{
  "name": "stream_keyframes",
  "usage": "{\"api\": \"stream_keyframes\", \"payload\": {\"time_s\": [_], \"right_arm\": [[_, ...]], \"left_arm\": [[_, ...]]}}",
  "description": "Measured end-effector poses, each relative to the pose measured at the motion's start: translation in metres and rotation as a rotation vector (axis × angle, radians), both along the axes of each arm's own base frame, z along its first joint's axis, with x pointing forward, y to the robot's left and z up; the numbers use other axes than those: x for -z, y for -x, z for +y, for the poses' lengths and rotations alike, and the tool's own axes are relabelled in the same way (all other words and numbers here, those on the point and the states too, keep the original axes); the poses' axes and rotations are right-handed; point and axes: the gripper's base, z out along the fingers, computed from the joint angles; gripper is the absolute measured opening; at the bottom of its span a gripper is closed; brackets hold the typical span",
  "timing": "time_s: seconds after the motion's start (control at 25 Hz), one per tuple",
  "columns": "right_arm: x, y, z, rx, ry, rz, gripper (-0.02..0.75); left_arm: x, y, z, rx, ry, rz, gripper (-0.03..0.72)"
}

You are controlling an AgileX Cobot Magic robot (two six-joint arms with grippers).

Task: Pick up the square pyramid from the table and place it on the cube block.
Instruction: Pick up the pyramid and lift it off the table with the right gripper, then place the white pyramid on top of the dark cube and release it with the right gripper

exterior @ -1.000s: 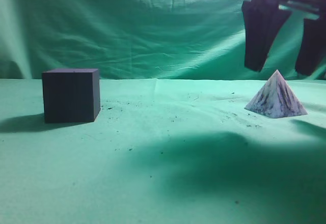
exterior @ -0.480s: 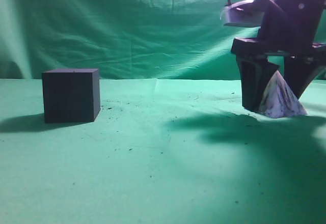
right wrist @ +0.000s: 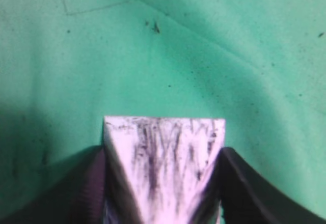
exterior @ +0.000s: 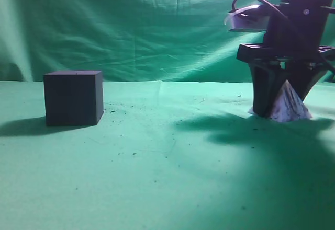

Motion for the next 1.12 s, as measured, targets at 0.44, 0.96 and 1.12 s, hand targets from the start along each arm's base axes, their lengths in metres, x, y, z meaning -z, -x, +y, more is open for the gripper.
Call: {"api": "stream_keyframes", "payload": {"time_s": [0.44,0.96,1.12], "right_arm": [[-0.020,0.001,-0.006,0.033,0.067,0.017,0.406],[-0.163,0.037,0.109,-0.247,-0.120,-0.217,0.365],[-0.163,0.062,0.173,-0.405,-0.164,-0.235,0.380]], "left_arm": [[0.000,0.000,0.000,0.000,0.000,0.000,0.000],[0.000,0.000,0.000,0.000,0.000,0.000,0.000],[0.000,0.000,0.000,0.000,0.000,0.000,0.000]]}}
